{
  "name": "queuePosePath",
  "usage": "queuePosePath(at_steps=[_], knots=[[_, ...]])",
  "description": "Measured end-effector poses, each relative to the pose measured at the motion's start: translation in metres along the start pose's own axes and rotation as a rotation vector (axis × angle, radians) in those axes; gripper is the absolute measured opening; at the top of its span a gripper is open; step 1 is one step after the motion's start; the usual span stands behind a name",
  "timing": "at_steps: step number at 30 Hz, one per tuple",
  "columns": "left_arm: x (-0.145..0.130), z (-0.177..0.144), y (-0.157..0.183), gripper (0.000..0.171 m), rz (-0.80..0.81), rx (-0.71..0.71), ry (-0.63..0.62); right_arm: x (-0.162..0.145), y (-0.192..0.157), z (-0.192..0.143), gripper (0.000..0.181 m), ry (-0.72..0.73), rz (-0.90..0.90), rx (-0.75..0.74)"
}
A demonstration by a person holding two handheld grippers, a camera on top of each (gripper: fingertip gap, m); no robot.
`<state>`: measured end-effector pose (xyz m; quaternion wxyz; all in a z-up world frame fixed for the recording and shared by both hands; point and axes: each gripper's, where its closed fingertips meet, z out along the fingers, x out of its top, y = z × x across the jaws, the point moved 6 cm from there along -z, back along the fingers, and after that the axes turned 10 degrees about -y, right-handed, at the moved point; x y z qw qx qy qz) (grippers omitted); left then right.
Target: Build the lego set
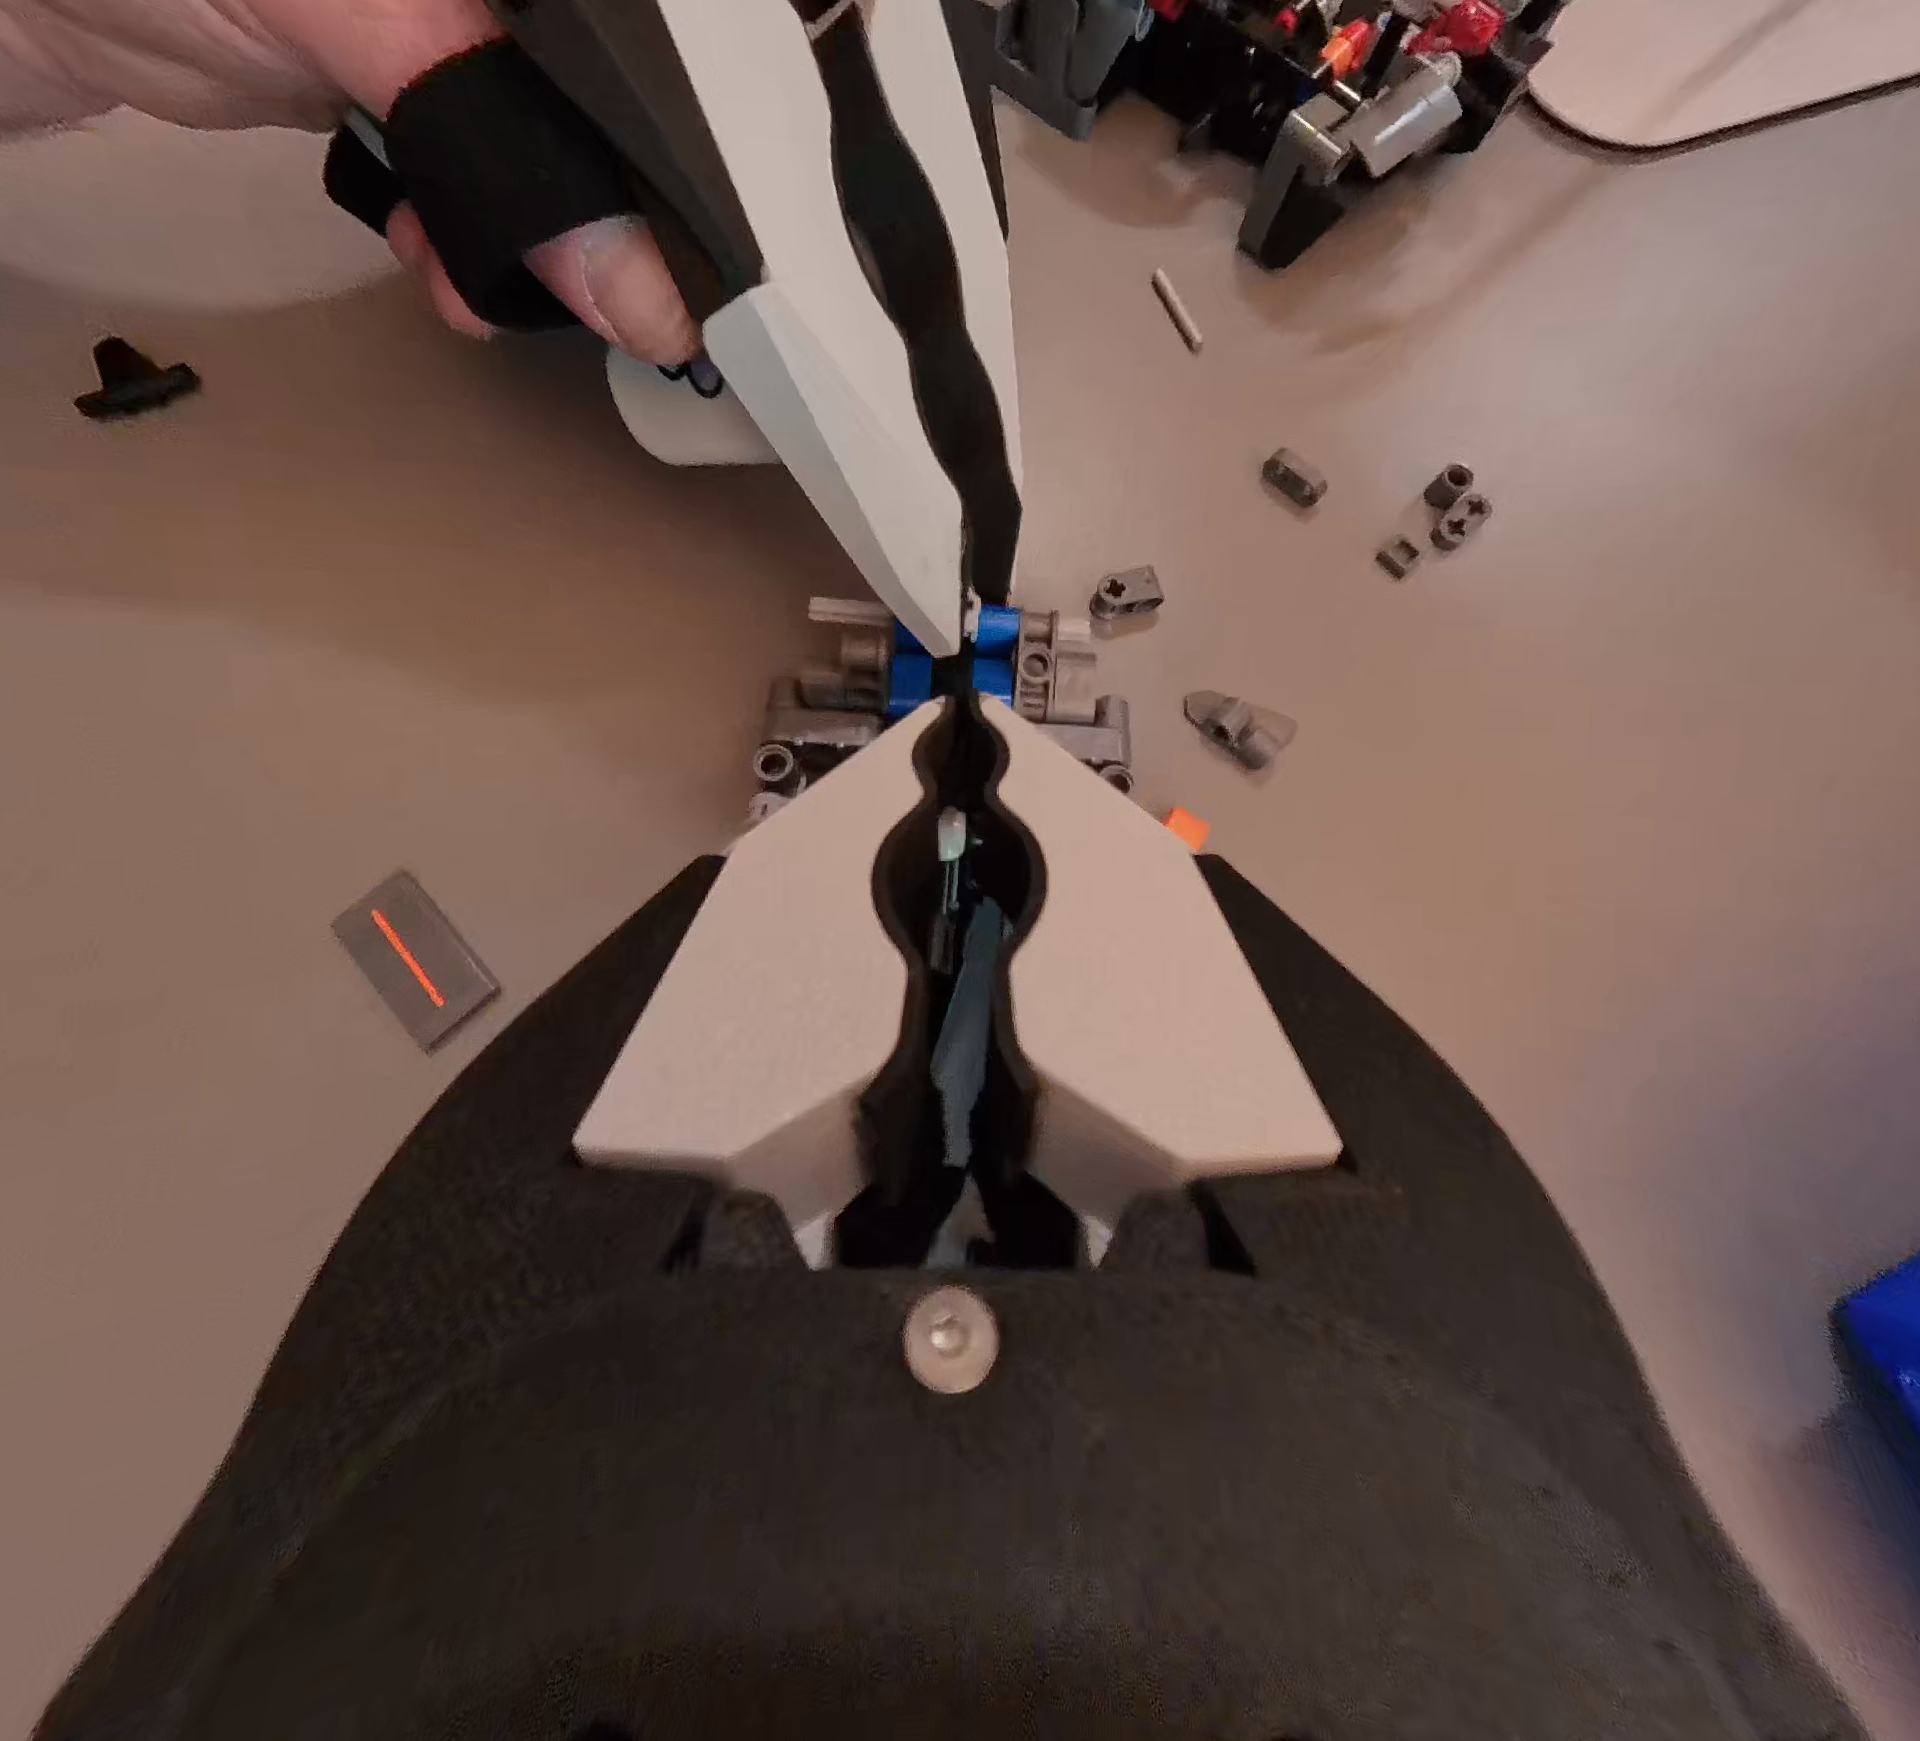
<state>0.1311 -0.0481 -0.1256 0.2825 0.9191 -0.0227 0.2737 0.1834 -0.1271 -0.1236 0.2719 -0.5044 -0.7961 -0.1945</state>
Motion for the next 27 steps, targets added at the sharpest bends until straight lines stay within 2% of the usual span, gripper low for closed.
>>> queuePosePath(at_steps=[4, 6, 8, 11, 14, 21, 27], knots=[[0.000, -0.002, -0.002, 0.019, -0.010, -0.022, 0.023, 0.000, 0.001, 0.000, 0.000, 0.008, 0.015, 0.015], [0.003, -0.010, 0.005, 0.025, 0.058, -0.040, 0.063, 0.000, 0.000, 0.000, 0.000, 0.008, 0.011, 0.010], [0.004, -0.017, 0.012, 0.035, 0.180, 0.020, 0.057, 0.000, 0.000, 0.000, 0.000, 0.008, 0.009, 0.012], [-0.001, -0.017, 0.021, 0.052, 0.438, 0.186, -0.040, -0.001, 0.000, 0.000, 0.000, 0.012, 0.009, 0.024], [-0.006, -0.016, 0.023, 0.058, 0.721, 0.353, -0.150, -0.001, 0.000, 0.000, 0.000, 0.017, 0.007, 0.029], [-0.002, -0.007, 0.029, 0.050, 1.091, 0.380, -0.298, -0.001, -0.002, 0.002, 0.000, 0.030, -0.020, 0.051], [-0.001, 0.000, 0.024, 0.036, 1.180, 0.299, -0.398, -0.002, -0.002, 0.002, 0.000, 0.031, -0.021, 0.070]])
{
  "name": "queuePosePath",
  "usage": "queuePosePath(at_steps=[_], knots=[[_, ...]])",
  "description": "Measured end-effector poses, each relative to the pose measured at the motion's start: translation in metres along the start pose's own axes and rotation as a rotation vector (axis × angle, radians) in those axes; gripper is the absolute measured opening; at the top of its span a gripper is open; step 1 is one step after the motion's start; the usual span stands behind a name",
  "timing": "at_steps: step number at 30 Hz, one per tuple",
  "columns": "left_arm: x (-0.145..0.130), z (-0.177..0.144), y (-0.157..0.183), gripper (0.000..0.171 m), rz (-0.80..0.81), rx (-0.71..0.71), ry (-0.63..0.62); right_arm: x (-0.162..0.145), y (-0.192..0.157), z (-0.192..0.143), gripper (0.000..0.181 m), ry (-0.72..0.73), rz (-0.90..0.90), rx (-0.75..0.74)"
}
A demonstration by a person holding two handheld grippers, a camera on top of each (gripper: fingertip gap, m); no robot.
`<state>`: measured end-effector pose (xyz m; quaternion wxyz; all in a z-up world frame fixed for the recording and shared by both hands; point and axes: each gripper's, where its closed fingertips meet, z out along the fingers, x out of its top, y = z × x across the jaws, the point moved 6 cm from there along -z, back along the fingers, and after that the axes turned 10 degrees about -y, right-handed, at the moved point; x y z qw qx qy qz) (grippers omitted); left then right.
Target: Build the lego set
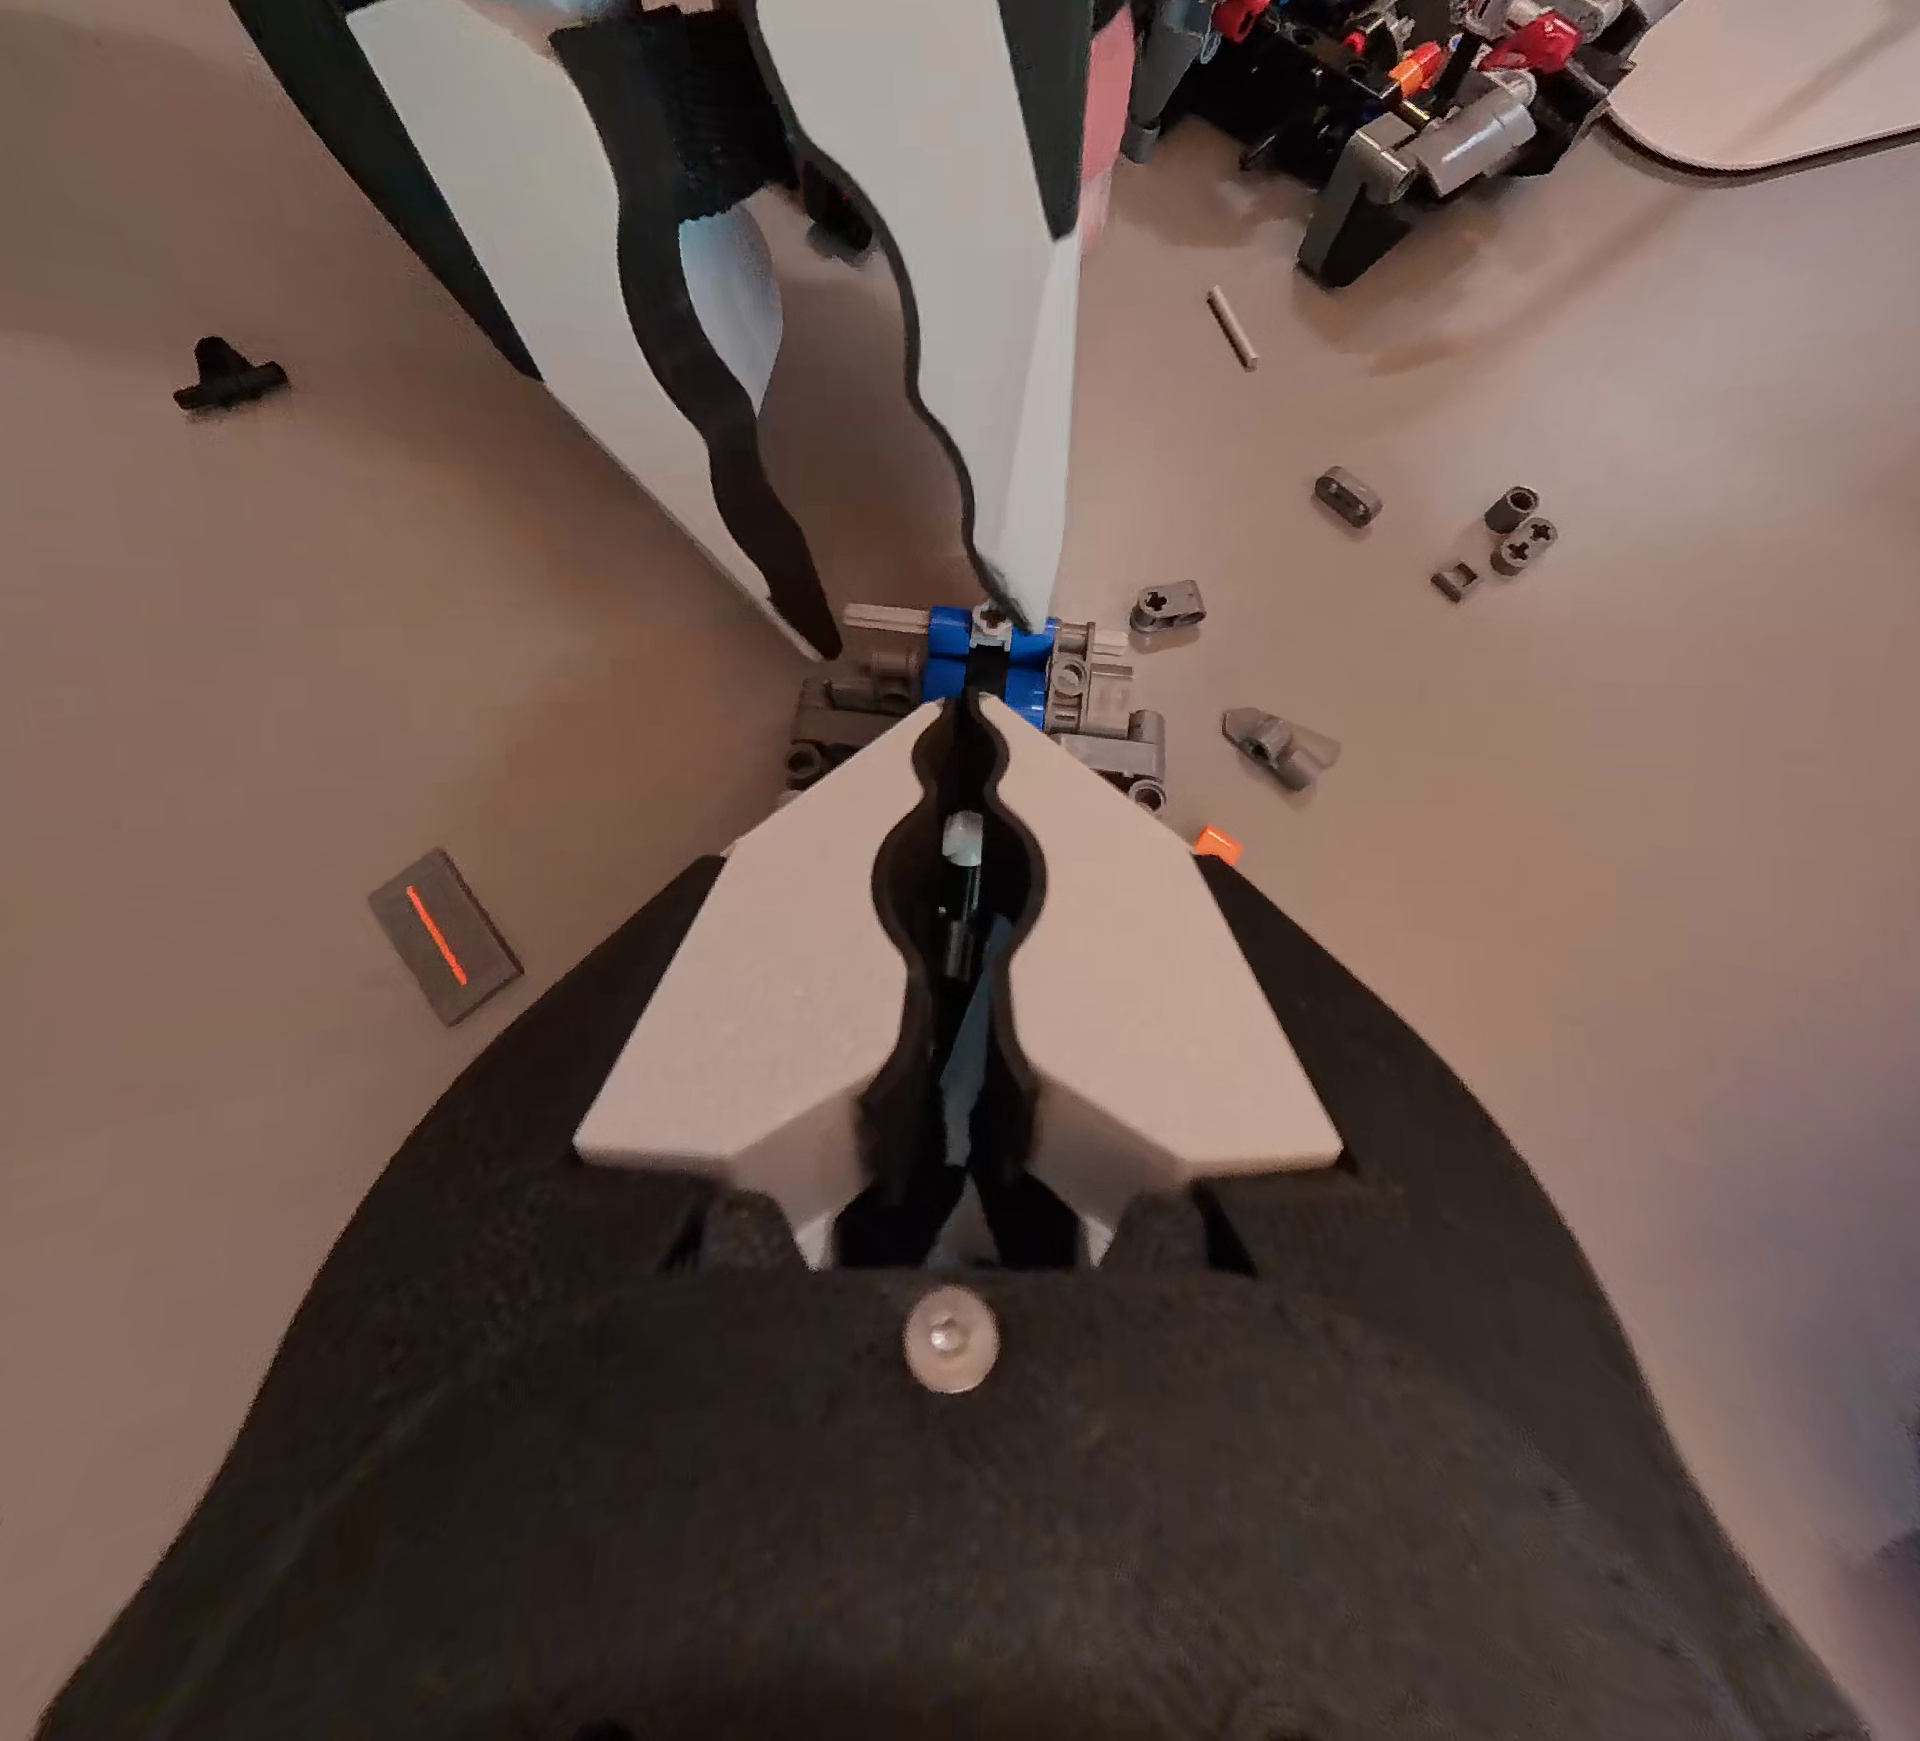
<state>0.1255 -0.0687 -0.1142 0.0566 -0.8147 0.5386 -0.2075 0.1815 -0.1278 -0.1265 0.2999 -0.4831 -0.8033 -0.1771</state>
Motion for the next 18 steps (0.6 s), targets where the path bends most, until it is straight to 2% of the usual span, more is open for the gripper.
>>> queuePosePath(at_steps=[7, 18], knots=[[-0.0015, 0.0025, -0.0050, 0.034, 0.033, -0.063, 0.032, -0.0010, 0.0015, 0.0004, 0.000, 0.016, 0.018, 0.030], [-0.0064, 0.0043, -0.0066, 0.033, -0.079, -0.112, 0.160, -0.0014, 0.0023, 0.0004, 0.000, 0.026, 0.036, 0.053]])
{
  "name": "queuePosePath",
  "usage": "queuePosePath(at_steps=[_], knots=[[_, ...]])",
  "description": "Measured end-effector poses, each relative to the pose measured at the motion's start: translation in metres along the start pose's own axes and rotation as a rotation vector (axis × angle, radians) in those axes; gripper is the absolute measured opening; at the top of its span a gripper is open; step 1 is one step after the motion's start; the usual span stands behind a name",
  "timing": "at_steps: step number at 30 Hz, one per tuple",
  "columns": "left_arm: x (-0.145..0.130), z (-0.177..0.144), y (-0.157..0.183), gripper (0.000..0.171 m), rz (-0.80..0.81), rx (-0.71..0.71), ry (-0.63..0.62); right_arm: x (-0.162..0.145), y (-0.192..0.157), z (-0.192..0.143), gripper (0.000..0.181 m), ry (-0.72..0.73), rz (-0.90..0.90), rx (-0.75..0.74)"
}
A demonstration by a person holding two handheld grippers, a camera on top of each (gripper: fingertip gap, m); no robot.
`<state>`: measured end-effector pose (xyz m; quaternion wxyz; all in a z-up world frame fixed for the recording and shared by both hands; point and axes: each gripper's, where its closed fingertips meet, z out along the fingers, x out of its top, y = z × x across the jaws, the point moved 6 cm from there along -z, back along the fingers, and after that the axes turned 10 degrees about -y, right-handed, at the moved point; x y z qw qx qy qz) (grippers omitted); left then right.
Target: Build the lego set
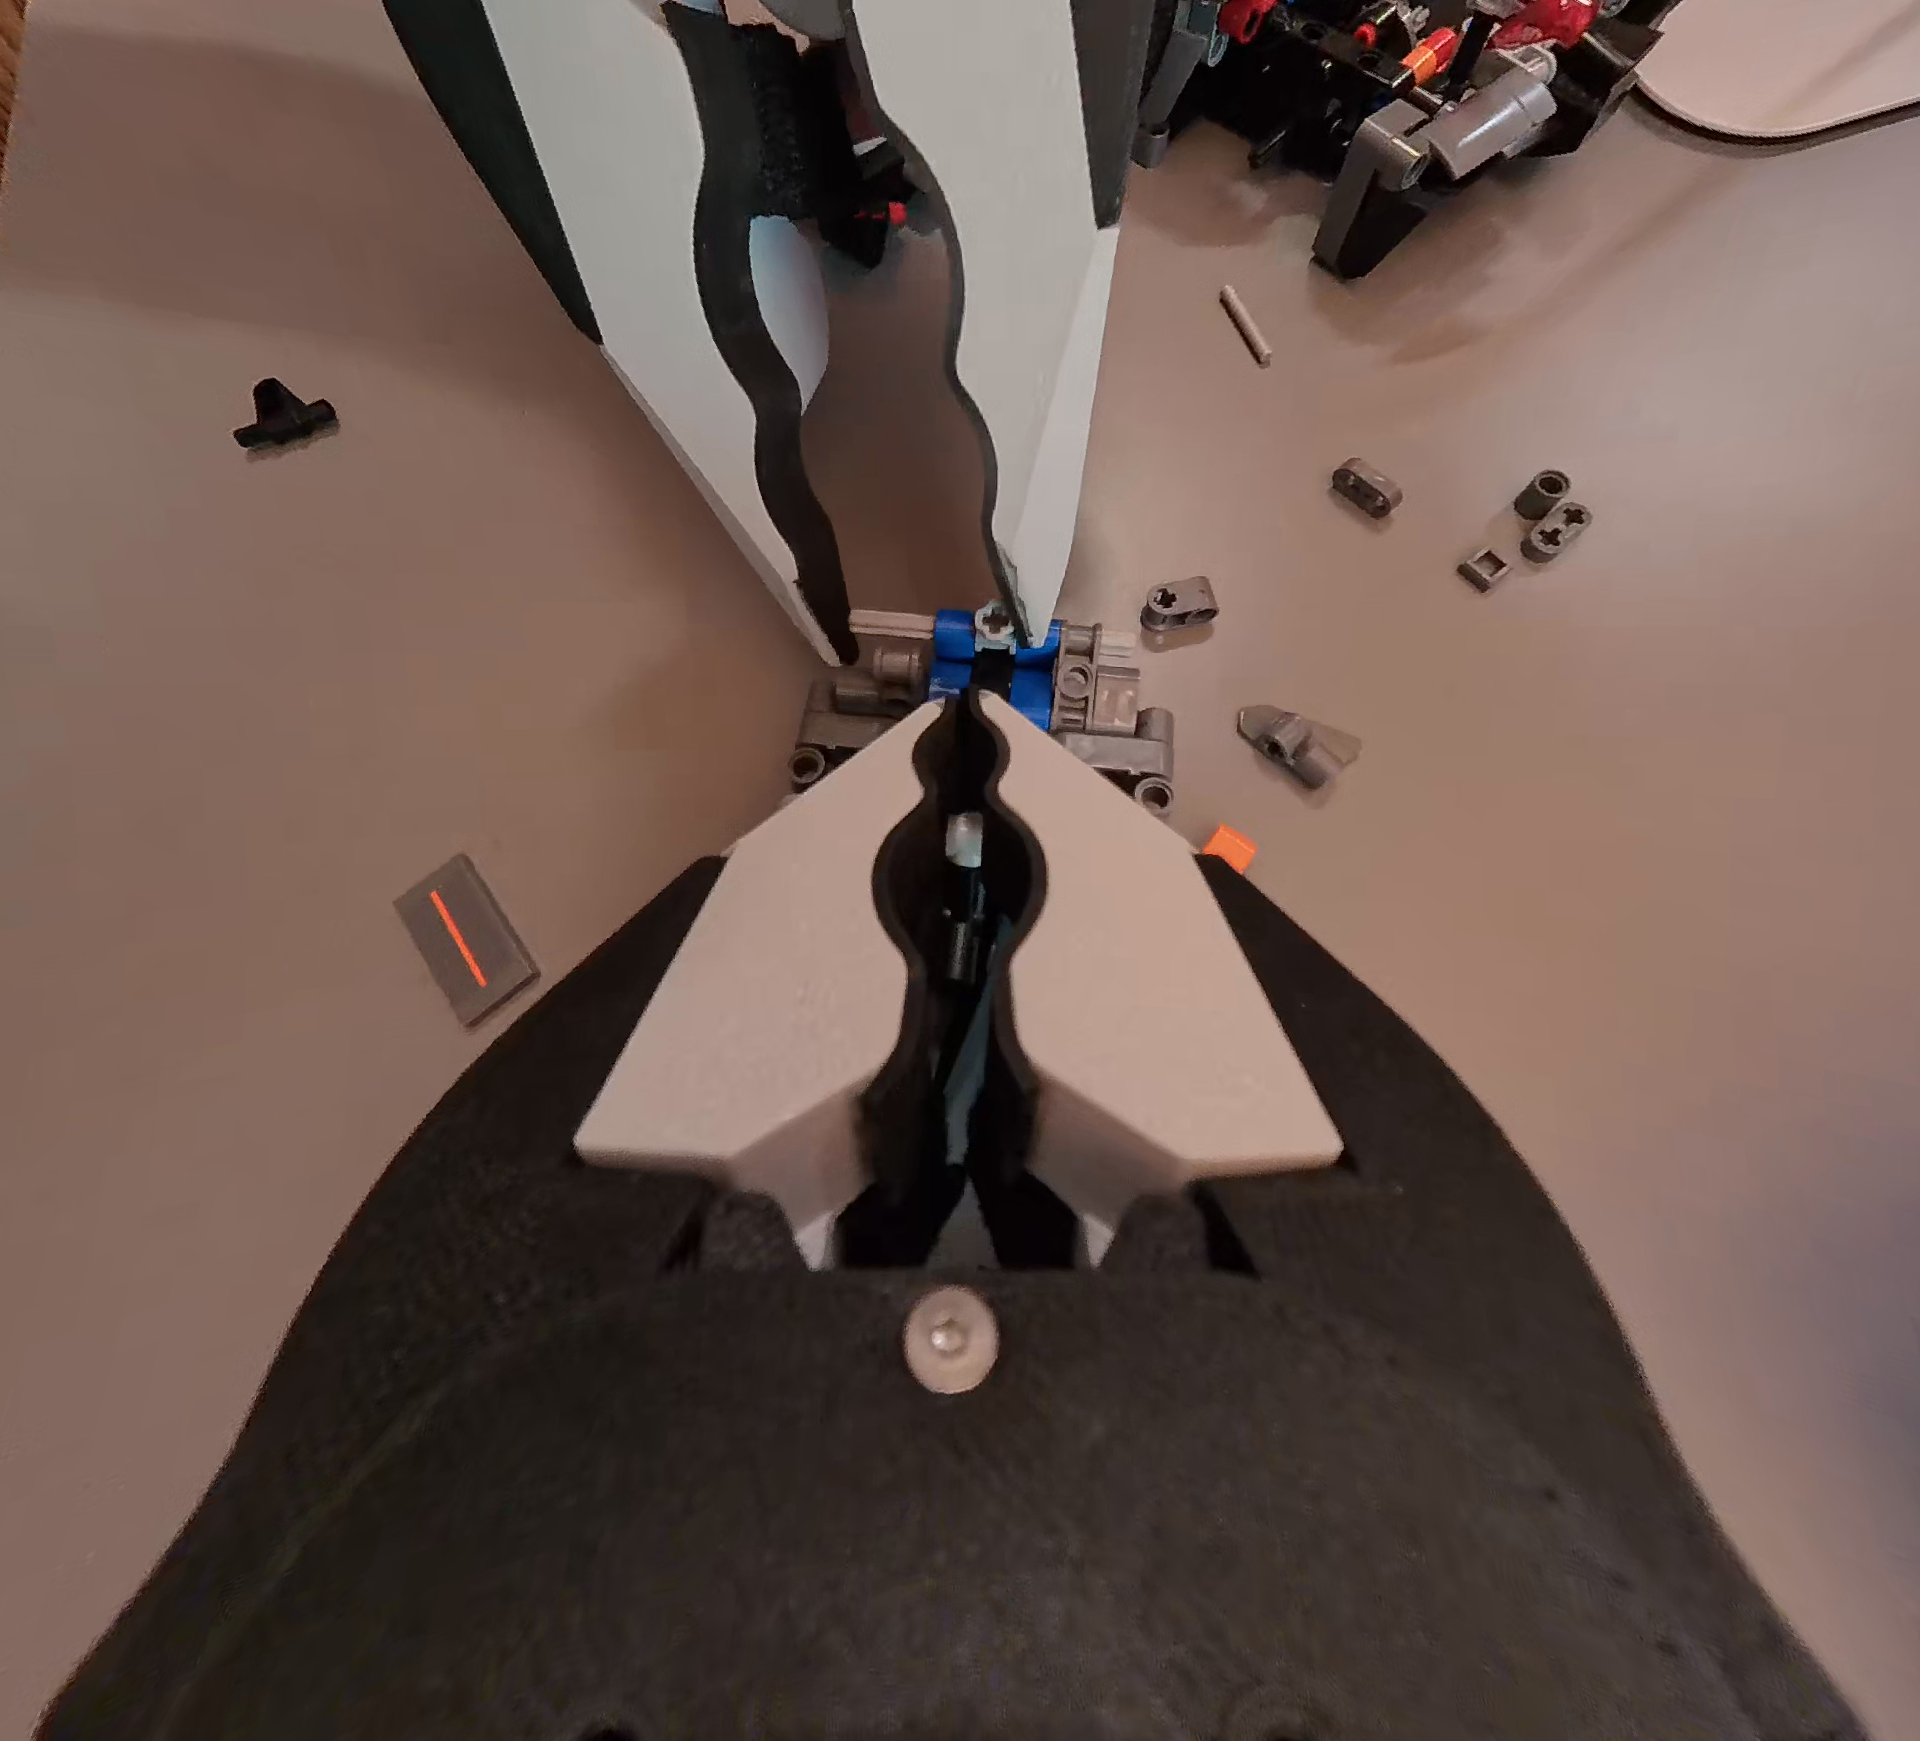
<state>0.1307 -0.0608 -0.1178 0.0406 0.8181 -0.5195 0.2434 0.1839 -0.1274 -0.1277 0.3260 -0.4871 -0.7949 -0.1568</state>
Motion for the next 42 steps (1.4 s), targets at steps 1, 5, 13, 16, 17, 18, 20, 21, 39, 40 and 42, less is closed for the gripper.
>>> queuePosePath(at_steps=[1, 5, 13, 16, 17, 18, 20, 21, 39, 40, 42], knots=[[0.000, 0.000, 0.000, 0.033, 0.002, 0.004, 0.005, 0.000, 0.000, 0.000, 0.000, 0.000, 0.001, 0.001], [-0.002, 0.000, 0.000, 0.032, -0.023, -0.008, 0.042, 0.000, 0.000, 0.000, 0.000, 0.001, 0.003, 0.004], [-0.001, 0.002, -0.008, 0.005, -0.065, 0.001, 0.095, 0.000, 0.000, -0.001, 0.000, 0.002, 0.009, 0.012], [-0.001, -0.001, -0.007, 0.006, -0.062, -0.011, 0.096, -0.001, 0.001, -0.001, 0.000, 0.013, 0.021, 0.038], [-0.001, -0.003, -0.005, 0.012, -0.058, -0.021, 0.099, -0.001, 0.001, -0.001, 0.000, 0.012, 0.014, 0.035], [0.000, -0.004, -0.001, 0.023, -0.062, -0.048, 0.100, -0.001, 0.001, -0.001, 0.000, 0.013, 0.012, 0.034], [-0.002, -0.002, 0.004, 0.041, -0.077, -0.085, 0.083, -0.001, 0.001, -0.001, 0.000, 0.014, 0.013, 0.038], [-0.002, -0.001, 0.005, 0.041, -0.072, -0.080, 0.090, -0.001, 0.001, -0.001, 0.000, 0.014, 0.012, 0.039], [-0.004, 0.002, 0.010, 0.040, -0.060, -0.048, 0.121, -0.002, 0.000, 0.000, 0.000, 0.023, 0.017, 0.060], [-0.004, 0.001, 0.011, 0.043, -0.061, -0.063, 0.121, -0.002, 0.000, 0.000, 0.000, 0.023, 0.018, 0.061], [-0.004, 0.002, 0.011, 0.042, -0.049, -0.054, 0.112, -0.002, 0.000, 0.000, 0.000, 0.023, 0.019, 0.061]])
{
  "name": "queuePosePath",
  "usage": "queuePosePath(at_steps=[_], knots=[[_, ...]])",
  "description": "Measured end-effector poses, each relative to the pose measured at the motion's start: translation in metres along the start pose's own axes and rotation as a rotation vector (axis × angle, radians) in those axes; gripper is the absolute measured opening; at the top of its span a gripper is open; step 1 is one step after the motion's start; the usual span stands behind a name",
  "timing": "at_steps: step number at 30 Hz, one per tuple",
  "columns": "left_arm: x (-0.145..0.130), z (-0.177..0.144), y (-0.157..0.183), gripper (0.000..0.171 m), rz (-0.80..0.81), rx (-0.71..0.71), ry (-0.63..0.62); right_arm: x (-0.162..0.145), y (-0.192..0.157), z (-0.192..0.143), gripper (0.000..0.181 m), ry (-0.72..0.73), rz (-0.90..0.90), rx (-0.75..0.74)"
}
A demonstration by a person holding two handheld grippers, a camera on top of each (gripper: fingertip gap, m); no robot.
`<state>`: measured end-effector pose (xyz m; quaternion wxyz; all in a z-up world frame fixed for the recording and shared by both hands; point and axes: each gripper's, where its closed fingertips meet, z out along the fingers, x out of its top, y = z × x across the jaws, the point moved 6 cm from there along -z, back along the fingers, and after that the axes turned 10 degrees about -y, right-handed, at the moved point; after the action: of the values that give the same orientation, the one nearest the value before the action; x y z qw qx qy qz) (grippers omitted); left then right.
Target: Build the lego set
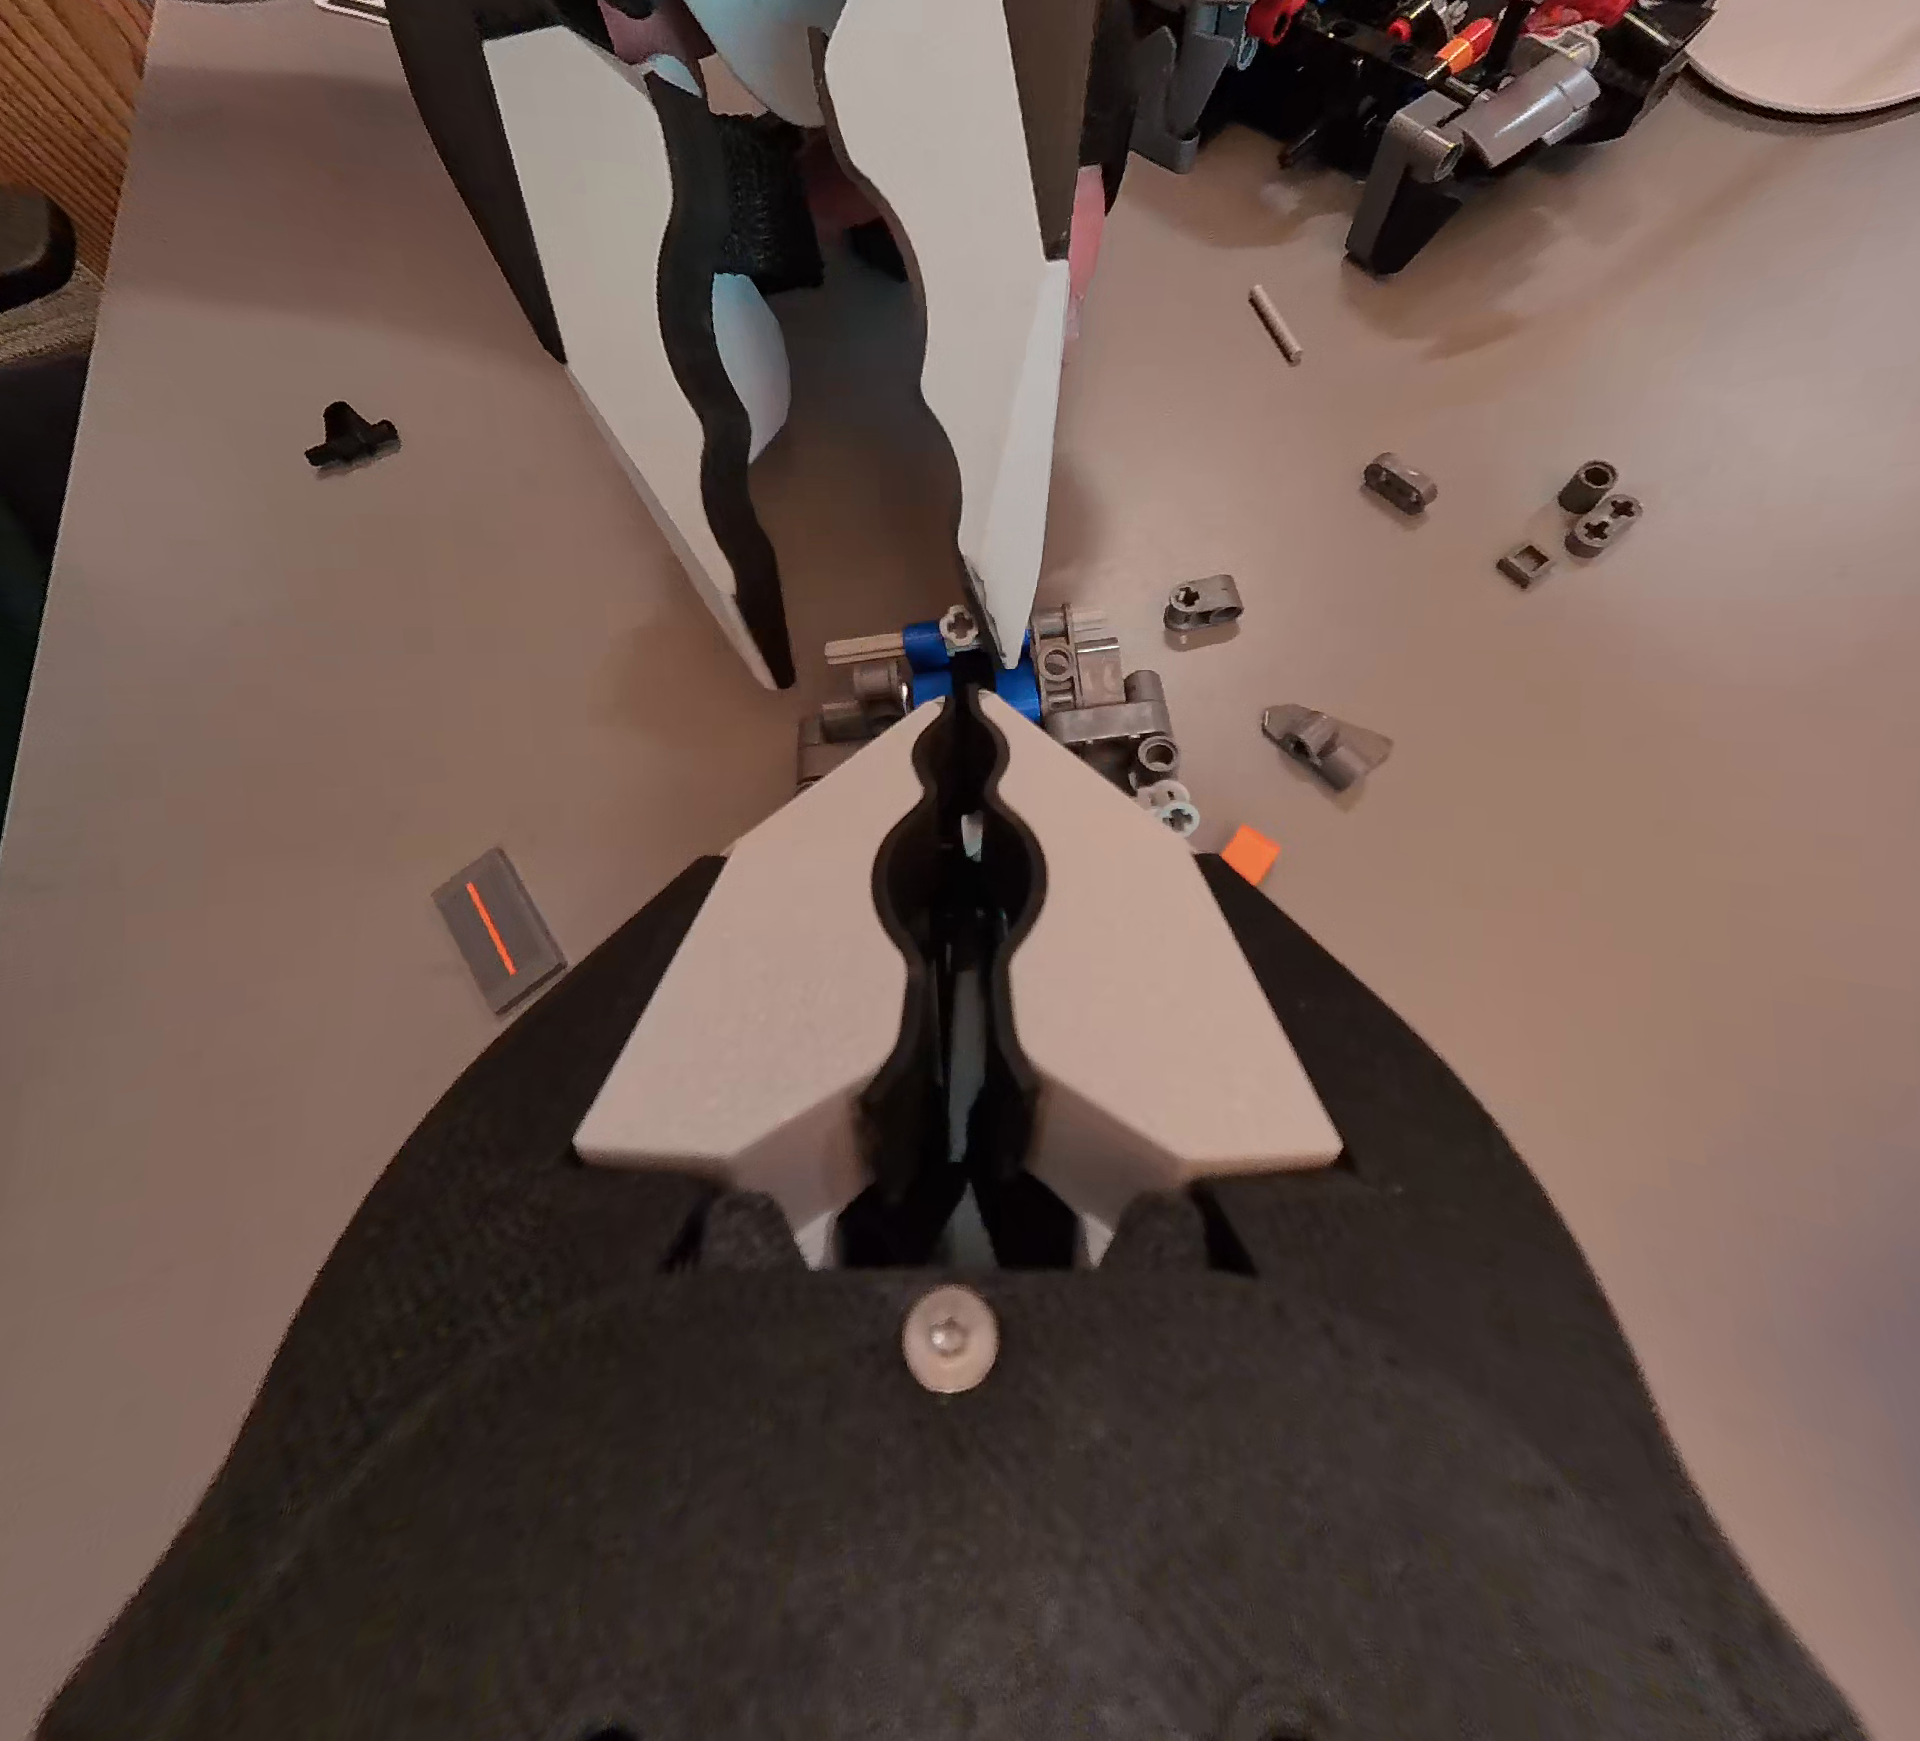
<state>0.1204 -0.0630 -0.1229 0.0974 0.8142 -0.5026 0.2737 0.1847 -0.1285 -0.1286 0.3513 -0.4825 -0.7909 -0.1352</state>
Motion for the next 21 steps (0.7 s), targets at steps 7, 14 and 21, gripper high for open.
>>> queuePosePath(at_steps=[7, 14, 21], knots=[[-0.0022, 0.0014, -0.0021, 0.033, 0.035, 0.044, 0.027, 0.0000, -0.0003, 0.0003, 0.000, -0.001, -0.001, 0.001], [-0.0039, 0.0033, -0.0033, 0.032, 0.031, 0.043, 0.065, 0.0001, -0.0003, 0.0011, 0.000, -0.003, 0.003, 0.009], [-0.0033, 0.0040, -0.0051, 0.030, 0.016, 0.034, 0.063, -0.0001, 0.0004, 0.0010, 0.000, -0.002, 0.011, 0.012]])
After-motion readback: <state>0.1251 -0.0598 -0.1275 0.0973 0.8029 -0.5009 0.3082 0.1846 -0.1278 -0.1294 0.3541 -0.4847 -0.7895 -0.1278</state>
